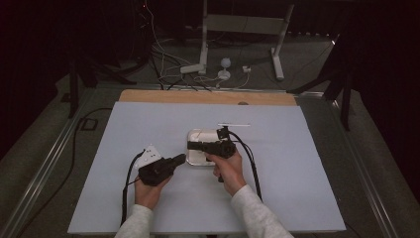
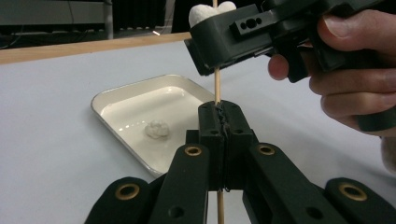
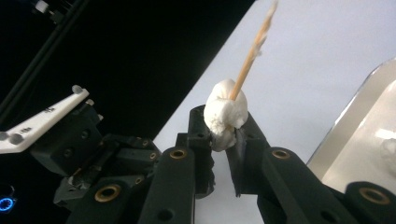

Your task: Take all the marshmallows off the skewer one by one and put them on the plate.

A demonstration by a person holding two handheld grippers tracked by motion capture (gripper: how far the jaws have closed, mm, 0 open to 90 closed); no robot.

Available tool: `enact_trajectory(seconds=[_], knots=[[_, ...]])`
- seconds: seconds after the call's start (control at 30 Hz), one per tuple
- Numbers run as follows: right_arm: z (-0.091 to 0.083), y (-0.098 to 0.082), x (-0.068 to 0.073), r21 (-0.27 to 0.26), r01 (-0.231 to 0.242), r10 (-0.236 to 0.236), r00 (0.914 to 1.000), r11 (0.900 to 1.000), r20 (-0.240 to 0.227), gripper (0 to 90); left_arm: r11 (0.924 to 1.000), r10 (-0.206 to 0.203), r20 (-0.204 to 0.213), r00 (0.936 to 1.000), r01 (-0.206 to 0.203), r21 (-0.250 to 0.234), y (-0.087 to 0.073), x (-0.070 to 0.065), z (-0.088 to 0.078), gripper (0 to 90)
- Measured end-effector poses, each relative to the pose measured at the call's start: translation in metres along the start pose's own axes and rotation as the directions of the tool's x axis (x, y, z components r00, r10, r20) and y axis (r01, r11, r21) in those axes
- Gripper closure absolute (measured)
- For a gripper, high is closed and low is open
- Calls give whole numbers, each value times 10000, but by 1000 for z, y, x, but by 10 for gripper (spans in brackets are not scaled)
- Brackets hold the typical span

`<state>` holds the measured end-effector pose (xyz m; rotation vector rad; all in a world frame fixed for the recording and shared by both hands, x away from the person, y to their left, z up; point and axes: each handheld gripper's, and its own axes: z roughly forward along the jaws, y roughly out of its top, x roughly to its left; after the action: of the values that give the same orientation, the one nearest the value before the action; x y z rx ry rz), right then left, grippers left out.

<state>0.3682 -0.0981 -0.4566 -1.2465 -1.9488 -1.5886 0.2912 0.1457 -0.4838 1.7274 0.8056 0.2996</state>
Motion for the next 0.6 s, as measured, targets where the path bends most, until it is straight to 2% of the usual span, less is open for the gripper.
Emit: enact_trajectory(seconds=[0.17, 0.33, 0.43, 0.6], knots=[[-7, 5, 0, -311, -24, 28, 9999, 9995, 143, 815, 9999, 120, 25, 9999, -120, 35, 0, -1, 0, 900], [-12, 12, 3, -256, 319, -309, 9987, 9992, 401, 814, 9999, 136, 103, 9999, -135, -33, 0, -1, 0, 900], [-13, 15, 3, -353, 235, -224, 9993, 9991, 304, 814, 9998, 202, 63, 9998, -202, -50, 1, -1, -2, 900], [-18, 20, 4, -545, 348, -325, 9985, 9979, 434, 815, 9997, 240, 67, 9997, -239, -90, 1, -1, -2, 900]])
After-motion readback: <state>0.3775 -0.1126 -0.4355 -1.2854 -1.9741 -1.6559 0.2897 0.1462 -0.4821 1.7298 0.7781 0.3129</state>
